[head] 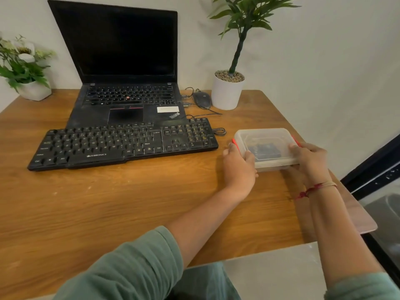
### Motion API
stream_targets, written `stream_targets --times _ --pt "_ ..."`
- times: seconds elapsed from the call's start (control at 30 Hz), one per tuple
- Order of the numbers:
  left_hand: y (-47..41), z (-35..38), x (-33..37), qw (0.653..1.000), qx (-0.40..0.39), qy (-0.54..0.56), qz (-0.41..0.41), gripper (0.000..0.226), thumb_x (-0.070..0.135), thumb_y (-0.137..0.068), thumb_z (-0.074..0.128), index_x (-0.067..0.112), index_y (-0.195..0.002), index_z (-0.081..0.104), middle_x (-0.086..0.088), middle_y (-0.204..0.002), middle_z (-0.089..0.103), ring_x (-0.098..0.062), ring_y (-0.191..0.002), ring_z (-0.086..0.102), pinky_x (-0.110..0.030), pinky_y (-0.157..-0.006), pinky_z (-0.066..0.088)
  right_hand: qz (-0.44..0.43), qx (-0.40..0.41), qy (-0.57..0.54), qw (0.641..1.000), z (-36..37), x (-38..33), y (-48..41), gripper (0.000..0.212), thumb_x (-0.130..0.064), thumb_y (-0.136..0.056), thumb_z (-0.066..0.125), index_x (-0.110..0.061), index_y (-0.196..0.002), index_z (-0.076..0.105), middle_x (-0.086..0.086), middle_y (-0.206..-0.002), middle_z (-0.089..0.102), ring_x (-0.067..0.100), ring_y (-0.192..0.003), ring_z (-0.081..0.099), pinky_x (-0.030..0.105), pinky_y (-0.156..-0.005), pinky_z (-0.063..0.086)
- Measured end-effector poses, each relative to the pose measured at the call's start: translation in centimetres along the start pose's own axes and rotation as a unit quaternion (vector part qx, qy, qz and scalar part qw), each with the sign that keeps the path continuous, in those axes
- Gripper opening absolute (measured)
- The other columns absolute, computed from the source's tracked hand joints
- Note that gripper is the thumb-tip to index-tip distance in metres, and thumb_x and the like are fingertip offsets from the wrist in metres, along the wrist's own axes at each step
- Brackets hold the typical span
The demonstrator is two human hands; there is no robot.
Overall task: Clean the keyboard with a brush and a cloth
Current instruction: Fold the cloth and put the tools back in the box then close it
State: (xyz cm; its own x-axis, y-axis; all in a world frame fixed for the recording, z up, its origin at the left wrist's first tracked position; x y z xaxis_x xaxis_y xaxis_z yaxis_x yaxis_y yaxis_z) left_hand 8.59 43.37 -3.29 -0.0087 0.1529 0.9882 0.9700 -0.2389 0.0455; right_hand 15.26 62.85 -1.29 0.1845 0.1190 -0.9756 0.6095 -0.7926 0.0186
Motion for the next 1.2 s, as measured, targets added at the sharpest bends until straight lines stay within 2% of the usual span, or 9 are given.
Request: stream_targets --times 0.13,0.23,0.4,0.47,0.6,0.8,0.93,1.07,1.2 --pt "-0.1 0.0 0.1 1.000 0.004 0.003 0.003 0.044 0.019 -0.100 0.046 0.001 -0.140 0.040 -0.009 -0.124 0.042 -0.029 -0.077 0.067 -0.021 -0.046 0.054 -0.017 0.014 0.034 0.999 -0.2 0.2 -0.4 0.015 -0.020 -0.085 0.063 -0.022 -0.071 0.069 0.014 -0.087 0.068 0.038 -0.093 0.064 0.053 -0.082 0.055" --pt "0.0 0.0 0.1 1.000 0.000 0.016 0.005 0.033 0.017 -0.099 0.046 0.000 -0.127 0.048 -0.009 -0.118 0.042 -0.032 -0.077 0.067 -0.017 -0.043 0.050 -0.036 0.025 0.054 0.998 -0.7 0.6 -0.6 0.021 -0.028 -0.079 0.062 -0.007 -0.076 0.068 0.024 -0.091 0.066 0.043 -0.090 0.062 0.058 -0.080 0.054" --pt "-0.7 -0.3 -0.4 1.000 -0.019 0.006 0.004 0.017 0.022 -0.094 0.053 0.010 -0.105 0.059 -0.009 -0.108 0.051 -0.028 -0.077 0.067 -0.032 -0.051 0.059 0.035 -0.067 -0.075 0.994 -0.3 1.2 -1.1 0.006 -0.013 -0.084 0.065 -0.009 -0.088 0.066 0.010 -0.082 0.062 0.024 -0.074 0.060 0.036 -0.070 0.054" --pt "-0.9 -0.4 -0.5 1.000 -0.027 0.005 -0.009 0.014 0.023 -0.092 0.054 0.013 -0.100 0.061 -0.009 -0.108 0.056 -0.027 -0.079 0.067 -0.036 -0.056 0.060 0.082 -0.119 -0.118 0.982 0.2 1.7 -1.4 0.021 -0.012 -0.088 0.060 -0.003 -0.108 0.062 0.011 -0.094 0.065 0.022 -0.081 0.063 0.032 -0.068 0.055" --pt "-0.8 -0.2 -0.6 0.998 -0.032 0.045 -0.015 0.015 0.021 -0.094 0.054 0.012 -0.104 0.062 -0.012 -0.111 0.057 -0.026 -0.081 0.067 -0.023 -0.049 0.055 0.083 -0.140 -0.149 0.975 1.2 1.7 -1.5 0.030 -0.014 -0.096 0.050 -0.007 -0.124 0.057 0.015 -0.119 0.065 0.029 -0.106 0.063 0.044 -0.091 0.053" --pt "-0.6 0.1 -1.0 0.990 -0.047 0.126 -0.040 0.012 0.019 -0.095 0.055 0.019 -0.106 0.060 -0.012 -0.113 0.060 -0.013 -0.065 0.062 -0.021 -0.051 0.054 0.136 -0.149 -0.236 0.951 1.9 1.9 -1.2 0.036 -0.014 -0.093 0.055 -0.009 -0.128 0.055 0.009 -0.114 0.065 0.025 -0.105 0.062 0.033 -0.077 0.059" --pt "-1.3 0.0 -2.1 0.991 -0.037 0.112 -0.062 0.051 0.038 -0.086 0.063 0.024 -0.132 0.047 -0.006 -0.124 0.052 -0.021 -0.092 0.064 -0.023 -0.055 0.054 0.095 -0.173 -0.282 0.939 1.6 2.2 -1.1 0.044 -0.018 -0.096 0.051 -0.006 -0.138 0.046 0.010 -0.123 0.058 0.024 -0.113 0.056 0.038 -0.097 0.049" --pt "-1.7 -0.1 -2.0 0.996 -0.080 0.024 -0.016 0.114 0.066 -0.050 0.077 0.035 -0.147 0.027 0.006 -0.136 0.038 -0.017 -0.124 0.045 -0.042 -0.094 0.053 0.044 -0.200 -0.225 0.952 2.0 1.6 -1.0 0.035 -0.034 -0.098 0.048 -0.005 -0.117 0.056 0.012 -0.109 0.060 0.025 -0.102 0.057 0.035 -0.084 0.055" --pt "-1.9 -0.4 -2.1 0.992 -0.124 0.031 -0.005 0.128 0.062 -0.036 0.088 0.038 -0.145 0.025 0.008 -0.141 0.038 -0.013 -0.129 0.040 -0.039 -0.105 0.045 0.041 -0.123 -0.187 0.974 2.0 1.8 -2.1 0.071 -0.056 -0.071 0.073 -0.012 -0.125 0.060 0.015 -0.123 0.063 0.029 -0.112 0.062 0.047 -0.097 0.049"
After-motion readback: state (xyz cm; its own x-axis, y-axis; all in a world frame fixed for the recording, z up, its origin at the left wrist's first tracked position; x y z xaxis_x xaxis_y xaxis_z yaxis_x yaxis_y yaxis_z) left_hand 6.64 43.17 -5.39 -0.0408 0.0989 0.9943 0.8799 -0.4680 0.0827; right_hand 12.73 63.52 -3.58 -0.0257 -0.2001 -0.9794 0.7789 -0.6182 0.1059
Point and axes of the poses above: each hand's wrist, its own y-axis away from the middle knuckle, its own z-axis out of the palm, x = y × z, the point moved 7 cm from there along -y, towards the middle knuckle
